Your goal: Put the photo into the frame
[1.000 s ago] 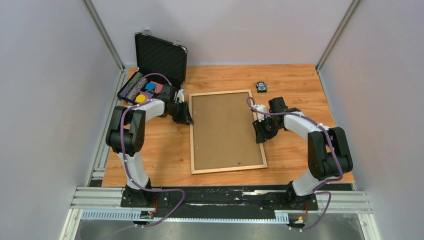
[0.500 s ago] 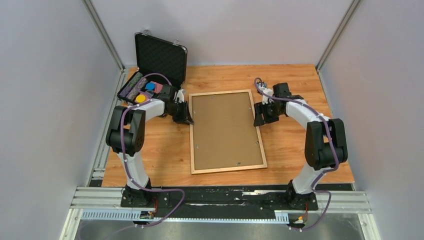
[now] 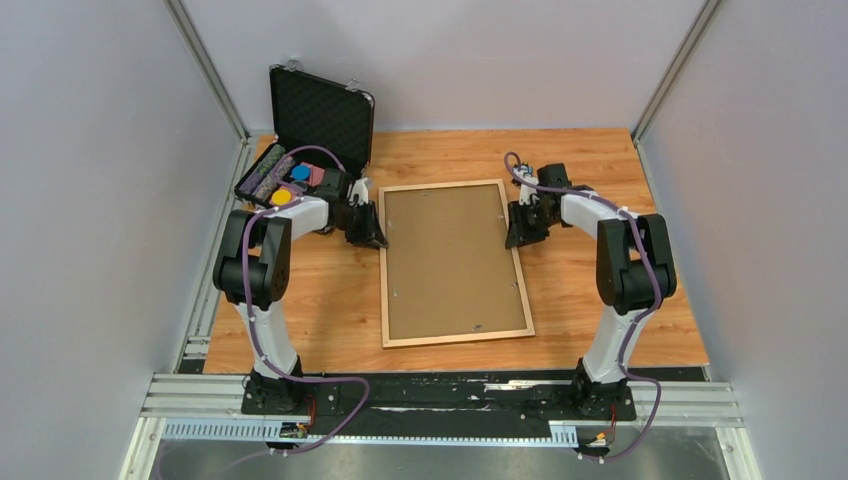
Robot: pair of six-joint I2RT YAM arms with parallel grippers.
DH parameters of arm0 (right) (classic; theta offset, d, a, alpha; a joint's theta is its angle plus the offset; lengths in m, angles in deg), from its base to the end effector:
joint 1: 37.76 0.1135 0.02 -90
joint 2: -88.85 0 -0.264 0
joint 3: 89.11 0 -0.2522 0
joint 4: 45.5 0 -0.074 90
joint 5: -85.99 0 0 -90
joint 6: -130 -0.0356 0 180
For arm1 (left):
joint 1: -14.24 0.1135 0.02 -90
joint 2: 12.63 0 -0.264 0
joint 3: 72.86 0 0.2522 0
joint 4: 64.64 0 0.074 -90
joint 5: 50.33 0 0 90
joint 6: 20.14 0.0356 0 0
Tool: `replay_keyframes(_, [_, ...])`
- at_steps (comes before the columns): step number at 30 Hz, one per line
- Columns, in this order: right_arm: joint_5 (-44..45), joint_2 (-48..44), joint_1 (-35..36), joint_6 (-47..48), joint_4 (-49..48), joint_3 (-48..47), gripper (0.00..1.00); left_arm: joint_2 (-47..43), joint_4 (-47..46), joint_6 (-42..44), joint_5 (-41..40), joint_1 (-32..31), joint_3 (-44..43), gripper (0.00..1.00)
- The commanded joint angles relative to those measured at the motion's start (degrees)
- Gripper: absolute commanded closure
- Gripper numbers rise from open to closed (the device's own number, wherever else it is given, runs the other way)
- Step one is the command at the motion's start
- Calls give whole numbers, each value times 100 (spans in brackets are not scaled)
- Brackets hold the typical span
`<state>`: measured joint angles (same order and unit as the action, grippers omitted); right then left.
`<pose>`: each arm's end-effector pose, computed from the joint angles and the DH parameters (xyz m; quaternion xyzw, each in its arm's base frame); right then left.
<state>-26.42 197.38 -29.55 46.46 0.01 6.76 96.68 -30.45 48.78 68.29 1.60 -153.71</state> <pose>0.3646 0.0663 0.1592 -0.1569 0.9537 0.1939 0.1682 0.3645 -0.0992 0.1490 -0.0110 0.9433 -0.2963 0.1496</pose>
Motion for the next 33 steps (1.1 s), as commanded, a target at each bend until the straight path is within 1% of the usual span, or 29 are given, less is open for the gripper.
replay_keyframes(1, [168, 126, -8, -263, -315, -177, 73, 132, -53, 234, 332, -26, -219, 100])
replay_keyframes(3, [319, 139, -39, -360, -332, -151, 78, 152, -23, 262, 347, -38, -262, 100])
replay_keyframes(8, [369, -18, -282, -526, -336, 74, 89, 243, 102, 394, 399, -144, -408, 100])
replay_keyframes(14, [336, -370, -465, -577, -323, 487, 100, 330, 219, 510, 336, -335, -623, 90])
replay_keyframes(16, [343, -512, -476, -561, -327, 618, 100, 376, 269, 539, 326, -377, -699, 85])
replay_keyframes(18, [342, -616, -484, -543, -327, 712, 100, 420, 313, 563, 293, -405, -772, 78])
replay_keyframes(19, [343, -660, -479, -529, -316, 743, 100, 451, 331, 571, 258, -405, -821, 73])
replay_keyframes(20, [343, -692, -487, -519, -318, 778, 100, 464, 379, 590, 240, -416, -844, 71])
replay_keyframes(21, [331, -715, -491, -503, -318, 800, 100, 480, 394, 598, 223, -420, -881, 66])
replay_keyframes(22, [320, -731, -495, -497, -312, 818, 100, 487, 421, 621, 214, -420, -901, 63])
replay_keyframes(24, [281, -737, -508, -488, -326, 831, 100, 493, 476, 672, 169, -427, -989, 53])
replay_keyframes(25, [263, -737, -510, -488, -323, 836, 100, 496, 525, 696, 130, -429, -1020, 50])
replay_keyframes(26, [244, -739, -520, -481, -325, 840, 100, 499, 555, 755, 83, -436, -1097, 44])
replay_keyframes(27, [234, -729, -528, -473, -327, 840, 100, 506, 617, 825, 56, -439, -1145, 42])
replay_keyframes(28, [229, -724, -530, -464, -327, 845, 100, 518, 650, 865, -30, -440, -1253, 37])
replay_keyframes(29, [224, -728, -534, -462, -333, 853, 100, 537, 700, 938, -75, -440, -1315, 35])
replay_keyframes(30, [215, -728, -545, -457, -335, 862, 100, 551, 718, 974, -179, -441, -1432, 31])
replay_keyframes(32, [183, -719, -556, -455, -339, 880, 100, 619, 789, 1013, -354, -441, -1643, 26])
replay_keyframes(33, [170, -712, -565, -461, -344, 880, 100, 686, 834, 1012, -399, -438, -1708, 26])
